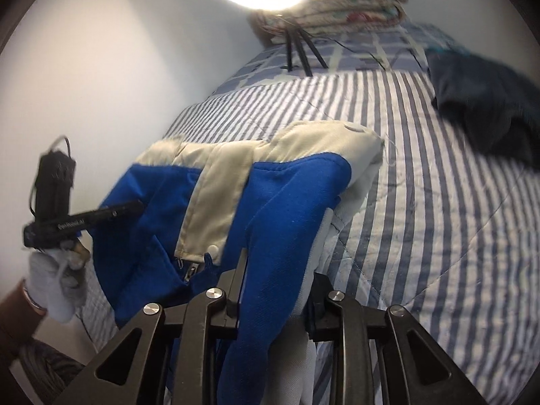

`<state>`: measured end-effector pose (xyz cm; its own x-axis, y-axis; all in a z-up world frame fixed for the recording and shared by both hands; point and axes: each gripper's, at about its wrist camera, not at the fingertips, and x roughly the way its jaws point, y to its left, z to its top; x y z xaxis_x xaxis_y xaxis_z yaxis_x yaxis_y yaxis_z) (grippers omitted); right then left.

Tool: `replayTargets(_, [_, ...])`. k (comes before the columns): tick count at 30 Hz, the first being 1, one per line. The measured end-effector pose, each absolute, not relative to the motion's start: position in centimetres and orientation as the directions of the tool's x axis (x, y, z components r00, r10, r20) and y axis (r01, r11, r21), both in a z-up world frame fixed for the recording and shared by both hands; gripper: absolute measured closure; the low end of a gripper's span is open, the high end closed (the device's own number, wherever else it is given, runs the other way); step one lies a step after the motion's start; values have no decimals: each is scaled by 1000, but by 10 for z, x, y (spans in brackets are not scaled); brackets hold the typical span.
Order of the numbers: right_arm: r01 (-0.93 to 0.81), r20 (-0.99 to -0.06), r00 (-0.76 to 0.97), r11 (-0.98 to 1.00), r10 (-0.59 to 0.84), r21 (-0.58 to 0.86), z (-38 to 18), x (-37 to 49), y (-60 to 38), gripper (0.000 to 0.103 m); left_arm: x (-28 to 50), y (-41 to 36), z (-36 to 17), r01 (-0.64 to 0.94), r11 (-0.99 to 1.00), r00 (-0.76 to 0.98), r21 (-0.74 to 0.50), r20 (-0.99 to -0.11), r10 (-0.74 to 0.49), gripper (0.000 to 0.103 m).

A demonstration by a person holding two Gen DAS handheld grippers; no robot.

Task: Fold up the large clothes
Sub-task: 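Lift the folded jacket with both tools, then carry the folded jacket with both tools onto the pillow at the mattress end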

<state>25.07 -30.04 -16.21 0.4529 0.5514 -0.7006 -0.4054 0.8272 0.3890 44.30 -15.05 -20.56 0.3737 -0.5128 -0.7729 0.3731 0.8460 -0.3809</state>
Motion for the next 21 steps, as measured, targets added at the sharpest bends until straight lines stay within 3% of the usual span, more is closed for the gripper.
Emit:
replayTargets(7, [-436,-721,504,861,475,262,-140,227,-302,80,406,-161,-182,440,837,402,-326,-762,-508,78])
replayTargets(21, [-377,-693,616,913,374,157,-101,191,-371,81,350,-229,-138,600,756,417,-261,-705,-574,79])
